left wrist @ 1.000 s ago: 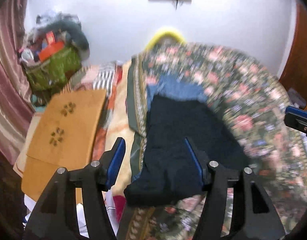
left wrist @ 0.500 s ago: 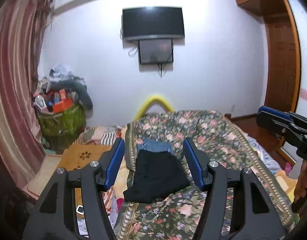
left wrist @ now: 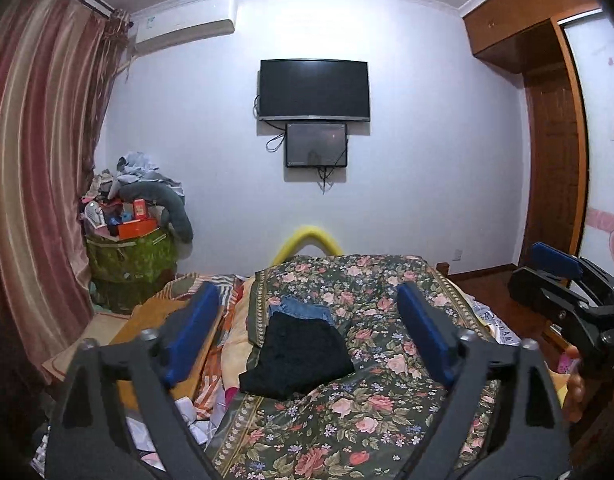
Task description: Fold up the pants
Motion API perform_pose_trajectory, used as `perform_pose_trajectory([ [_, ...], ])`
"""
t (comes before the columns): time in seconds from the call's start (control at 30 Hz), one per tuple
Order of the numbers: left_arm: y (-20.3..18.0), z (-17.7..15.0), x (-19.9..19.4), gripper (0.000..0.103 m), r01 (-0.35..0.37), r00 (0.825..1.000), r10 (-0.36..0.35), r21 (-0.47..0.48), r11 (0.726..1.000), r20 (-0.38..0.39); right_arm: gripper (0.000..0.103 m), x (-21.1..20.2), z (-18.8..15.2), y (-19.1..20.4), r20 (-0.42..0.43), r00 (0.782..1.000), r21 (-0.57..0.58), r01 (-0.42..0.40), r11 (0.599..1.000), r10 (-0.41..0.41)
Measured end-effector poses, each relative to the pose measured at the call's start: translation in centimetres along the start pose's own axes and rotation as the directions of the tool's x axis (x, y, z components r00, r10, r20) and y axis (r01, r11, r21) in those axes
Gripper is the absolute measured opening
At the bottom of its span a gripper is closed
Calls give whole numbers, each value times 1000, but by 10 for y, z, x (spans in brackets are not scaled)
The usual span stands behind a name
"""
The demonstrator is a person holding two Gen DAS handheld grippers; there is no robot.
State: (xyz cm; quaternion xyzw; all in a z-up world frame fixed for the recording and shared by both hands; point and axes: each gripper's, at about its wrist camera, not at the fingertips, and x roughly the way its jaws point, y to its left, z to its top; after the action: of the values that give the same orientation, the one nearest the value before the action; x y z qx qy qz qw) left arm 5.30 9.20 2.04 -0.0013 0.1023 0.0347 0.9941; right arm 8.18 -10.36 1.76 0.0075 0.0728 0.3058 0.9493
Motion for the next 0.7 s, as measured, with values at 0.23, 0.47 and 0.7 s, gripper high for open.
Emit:
perform_pose_trajectory([
  [0.23, 0, -7, -4, 103, -8, 1000, 8, -17, 1000, 11, 103, -1, -3, 1, -11, 998, -29, 59, 998, -59],
  [0.47, -6, -10, -1, 103, -10, 1000, 10, 9, 1000, 1, 103, 1, -5, 2, -17, 998, -36, 55, 998, -56],
  [0.7, -3, -14, 5, 103, -2, 1000, 2, -14, 1000, -15, 103, -4, -12, 3, -25, 998, -38, 59, 998, -60],
])
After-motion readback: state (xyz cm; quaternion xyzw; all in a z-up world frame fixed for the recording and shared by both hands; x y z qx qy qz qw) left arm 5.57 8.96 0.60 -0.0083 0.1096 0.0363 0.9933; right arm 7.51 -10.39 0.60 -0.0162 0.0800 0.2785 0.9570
